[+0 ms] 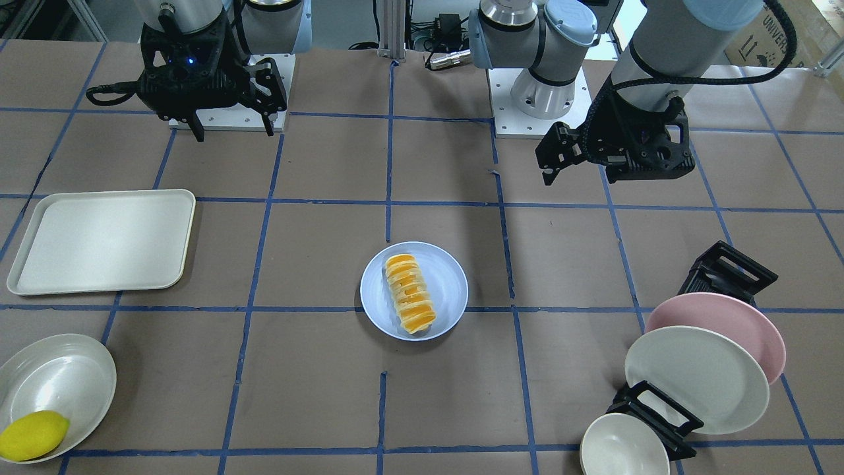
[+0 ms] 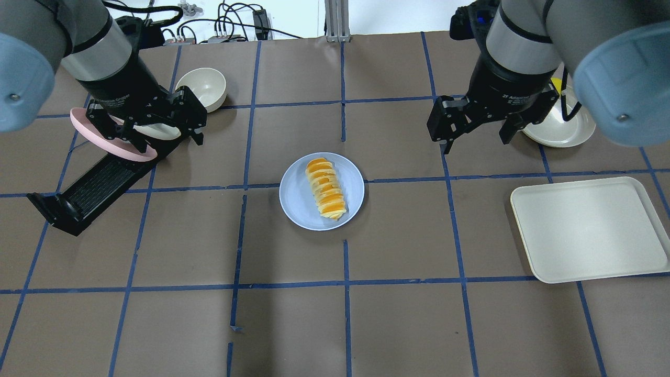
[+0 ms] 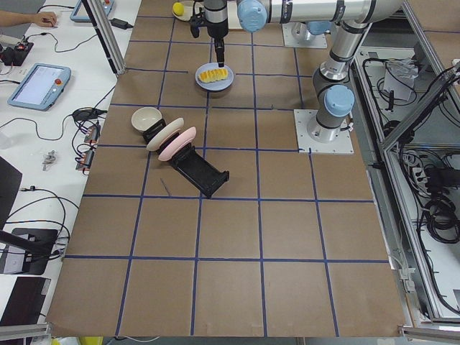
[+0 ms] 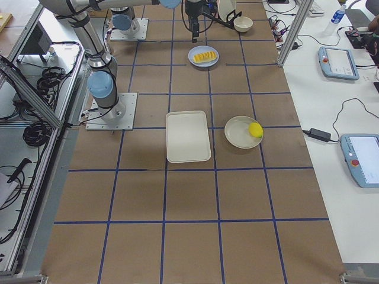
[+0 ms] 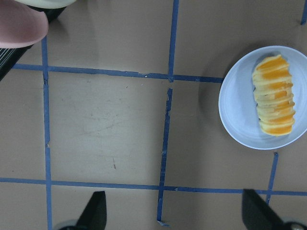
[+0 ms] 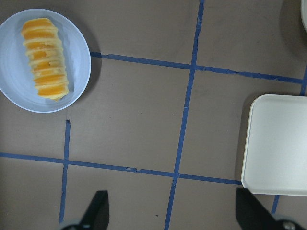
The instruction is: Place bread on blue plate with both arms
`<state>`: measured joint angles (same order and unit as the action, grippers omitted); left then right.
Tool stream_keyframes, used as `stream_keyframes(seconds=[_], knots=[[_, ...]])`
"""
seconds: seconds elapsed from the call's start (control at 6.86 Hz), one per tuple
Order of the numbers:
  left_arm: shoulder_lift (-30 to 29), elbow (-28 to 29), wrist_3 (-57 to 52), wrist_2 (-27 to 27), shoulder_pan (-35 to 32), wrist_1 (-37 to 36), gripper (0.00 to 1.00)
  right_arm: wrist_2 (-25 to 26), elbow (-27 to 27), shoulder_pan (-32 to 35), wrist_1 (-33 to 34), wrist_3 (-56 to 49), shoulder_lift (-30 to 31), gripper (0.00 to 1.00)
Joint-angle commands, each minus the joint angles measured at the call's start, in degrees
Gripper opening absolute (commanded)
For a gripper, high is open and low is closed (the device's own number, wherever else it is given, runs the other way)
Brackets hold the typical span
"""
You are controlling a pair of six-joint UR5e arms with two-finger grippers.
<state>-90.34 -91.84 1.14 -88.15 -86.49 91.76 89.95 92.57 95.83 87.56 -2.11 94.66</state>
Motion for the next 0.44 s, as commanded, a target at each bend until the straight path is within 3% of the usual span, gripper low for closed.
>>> stream_keyframes(seconds=[0.0,0.29], knots=[[-0.01,0.0,0.0,0.0,0.0,0.0,1.0,0.4,0.77,0.06,0.33,0.17,0.53,0.93],[-0.01,0.0,-0.09,0.0,0.0,0.09,1.0,0.41,0.69,0.06,0.5,0.09,0.52,0.94]])
